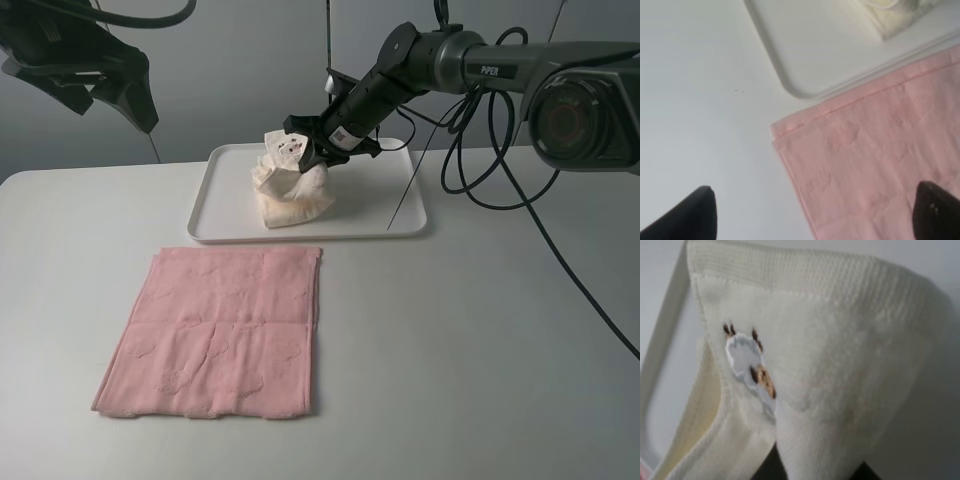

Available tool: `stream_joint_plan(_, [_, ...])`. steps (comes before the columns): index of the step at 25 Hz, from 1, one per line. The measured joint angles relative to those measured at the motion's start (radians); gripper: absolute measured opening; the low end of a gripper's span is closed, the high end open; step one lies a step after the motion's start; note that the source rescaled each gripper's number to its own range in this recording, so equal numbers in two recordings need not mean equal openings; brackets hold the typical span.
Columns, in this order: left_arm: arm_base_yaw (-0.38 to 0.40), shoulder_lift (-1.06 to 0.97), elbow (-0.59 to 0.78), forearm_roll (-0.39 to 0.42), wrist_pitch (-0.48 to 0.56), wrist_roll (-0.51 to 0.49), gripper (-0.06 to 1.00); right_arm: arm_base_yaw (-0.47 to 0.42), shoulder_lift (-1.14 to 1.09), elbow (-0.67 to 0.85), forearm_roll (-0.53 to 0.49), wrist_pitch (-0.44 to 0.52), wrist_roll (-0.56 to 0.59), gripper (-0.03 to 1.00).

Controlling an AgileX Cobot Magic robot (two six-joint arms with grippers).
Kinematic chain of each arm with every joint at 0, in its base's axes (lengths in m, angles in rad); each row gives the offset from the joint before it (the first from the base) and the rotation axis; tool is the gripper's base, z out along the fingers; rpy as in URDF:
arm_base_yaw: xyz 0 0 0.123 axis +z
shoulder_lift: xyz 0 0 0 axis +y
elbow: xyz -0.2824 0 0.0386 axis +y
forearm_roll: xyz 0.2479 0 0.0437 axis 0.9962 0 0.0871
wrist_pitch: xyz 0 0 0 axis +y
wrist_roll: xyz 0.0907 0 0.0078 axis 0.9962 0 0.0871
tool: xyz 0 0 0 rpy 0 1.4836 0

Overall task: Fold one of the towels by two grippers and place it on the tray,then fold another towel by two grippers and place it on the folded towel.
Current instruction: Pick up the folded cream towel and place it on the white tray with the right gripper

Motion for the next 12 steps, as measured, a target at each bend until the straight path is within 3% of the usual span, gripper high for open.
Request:
stream_joint_plan(8, [0.000,0.000,0.000,0.000,0.000,0.013,1.00,0.000,0.004,-0.002,-0.145,-0.036,0.036,0.12])
stream_joint_plan(10, [0.000,0.000,0.000,0.000,0.000,0.015,1.00,-0.002,0.004,-0.002,-0.154,-0.036,0.040,0.26])
stream_joint_plan(12, [0.000,0.000,0.000,0.000,0.000,0.015,1.00,-0.002,0.004,-0.002,-0.154,-0.030,0.041,0.59])
